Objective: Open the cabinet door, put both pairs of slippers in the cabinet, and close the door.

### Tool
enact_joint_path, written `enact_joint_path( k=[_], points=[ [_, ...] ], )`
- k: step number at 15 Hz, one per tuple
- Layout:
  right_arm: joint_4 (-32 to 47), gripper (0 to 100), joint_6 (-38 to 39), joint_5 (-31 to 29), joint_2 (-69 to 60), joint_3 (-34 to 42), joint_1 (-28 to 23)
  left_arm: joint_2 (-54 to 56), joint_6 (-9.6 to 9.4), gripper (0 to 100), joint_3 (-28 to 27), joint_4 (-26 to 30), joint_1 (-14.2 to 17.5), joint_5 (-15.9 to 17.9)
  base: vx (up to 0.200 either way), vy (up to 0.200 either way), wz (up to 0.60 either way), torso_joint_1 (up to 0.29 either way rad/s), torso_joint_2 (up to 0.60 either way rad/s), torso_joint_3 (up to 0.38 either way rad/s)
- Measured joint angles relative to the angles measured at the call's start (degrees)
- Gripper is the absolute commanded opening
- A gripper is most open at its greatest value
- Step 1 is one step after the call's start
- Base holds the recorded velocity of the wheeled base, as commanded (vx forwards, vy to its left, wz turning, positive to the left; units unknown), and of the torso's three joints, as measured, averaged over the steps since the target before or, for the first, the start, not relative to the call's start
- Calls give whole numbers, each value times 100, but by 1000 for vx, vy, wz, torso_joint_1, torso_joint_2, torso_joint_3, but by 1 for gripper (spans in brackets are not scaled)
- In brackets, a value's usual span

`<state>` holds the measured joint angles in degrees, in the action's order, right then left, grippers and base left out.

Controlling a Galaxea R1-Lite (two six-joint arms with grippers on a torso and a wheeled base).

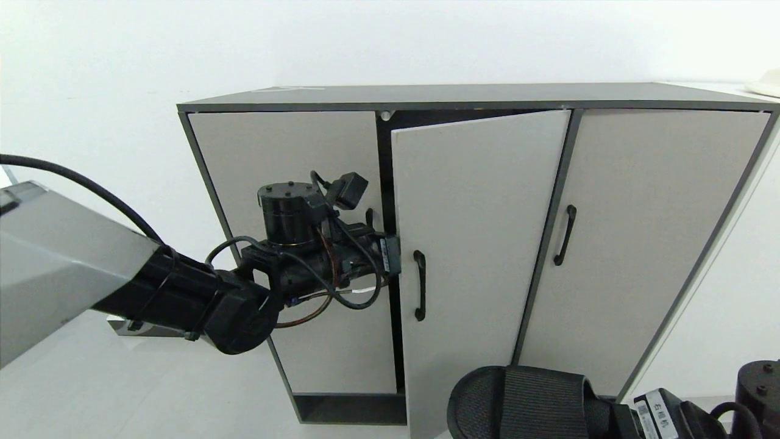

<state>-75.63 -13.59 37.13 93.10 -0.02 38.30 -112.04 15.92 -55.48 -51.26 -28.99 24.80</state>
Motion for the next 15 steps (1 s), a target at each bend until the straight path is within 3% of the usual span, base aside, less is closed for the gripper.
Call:
enact_joint_path(
  k=[4,7,11,12,13,15],
  points=[
    [69,0,13,63,-110,2,133,-28,22,0,88,-28,-216,9,-200,0,0,2,0,7],
    [491,0,24,211,-390,2,290,-312,28,0,-405,-17,-592,-28,-200,0,0,-1,2,1],
    [512,0,27,217,-542,2,325,-802,39,0,-1186,154,-1830,-83,-200,0,0,0,2,4],
    [518,0,27,217,-556,2,329,-839,39,0,-1239,123,-1977,-88,-200,0,0,-7,2,7],
    [510,0,27,213,-560,0,318,-841,39,0,-1263,93,-2015,-96,-200,0,0,2,2,-2],
    [510,0,32,176,-545,-2,307,-712,17,0,-1196,101,-1720,-228,0,0,0,0,0,0]
  ],
)
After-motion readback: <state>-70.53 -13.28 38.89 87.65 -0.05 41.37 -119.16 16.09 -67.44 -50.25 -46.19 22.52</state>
